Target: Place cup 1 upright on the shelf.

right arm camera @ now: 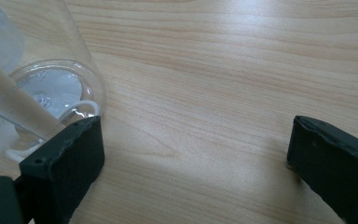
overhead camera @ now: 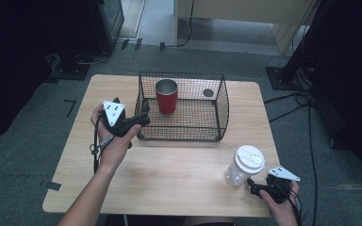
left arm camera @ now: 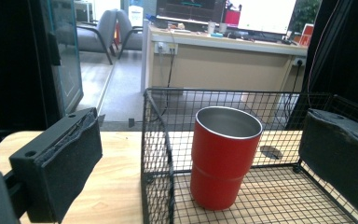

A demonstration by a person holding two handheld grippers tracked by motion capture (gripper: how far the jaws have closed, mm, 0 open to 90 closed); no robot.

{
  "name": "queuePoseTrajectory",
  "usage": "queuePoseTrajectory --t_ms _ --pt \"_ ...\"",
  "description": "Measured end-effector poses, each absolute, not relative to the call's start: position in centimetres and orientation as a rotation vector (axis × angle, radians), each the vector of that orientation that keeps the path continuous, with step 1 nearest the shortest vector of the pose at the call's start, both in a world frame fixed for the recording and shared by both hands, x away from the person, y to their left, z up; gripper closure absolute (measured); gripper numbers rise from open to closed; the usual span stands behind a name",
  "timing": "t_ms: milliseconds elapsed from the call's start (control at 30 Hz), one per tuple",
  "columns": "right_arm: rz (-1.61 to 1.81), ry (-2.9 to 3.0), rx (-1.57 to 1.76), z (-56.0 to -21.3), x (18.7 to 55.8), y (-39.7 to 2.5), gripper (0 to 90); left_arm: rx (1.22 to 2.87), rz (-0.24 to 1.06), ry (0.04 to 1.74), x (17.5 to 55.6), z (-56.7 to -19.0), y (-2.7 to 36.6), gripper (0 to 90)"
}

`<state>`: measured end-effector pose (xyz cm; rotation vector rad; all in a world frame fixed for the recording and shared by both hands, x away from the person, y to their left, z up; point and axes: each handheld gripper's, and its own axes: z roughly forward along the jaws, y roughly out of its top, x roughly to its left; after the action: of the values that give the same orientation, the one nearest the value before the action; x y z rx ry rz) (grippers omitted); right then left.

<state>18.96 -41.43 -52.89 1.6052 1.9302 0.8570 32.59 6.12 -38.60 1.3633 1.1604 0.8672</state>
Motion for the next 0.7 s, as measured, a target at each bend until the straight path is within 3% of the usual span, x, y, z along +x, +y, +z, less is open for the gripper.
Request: queuePoseTrajectory --t_ms 400,700 --pt "0.857 1.931 1.604 -52.9 19.0 -41.4 3.7 1.412 0.791 1.192 28.9 -40.3 9.8 0.1" --pt "0.856 1.932 1.602 -52.9 19.0 -41.5 3.7 1.411 0.808 1.222 26.8 -42.7 12.4 0.1"
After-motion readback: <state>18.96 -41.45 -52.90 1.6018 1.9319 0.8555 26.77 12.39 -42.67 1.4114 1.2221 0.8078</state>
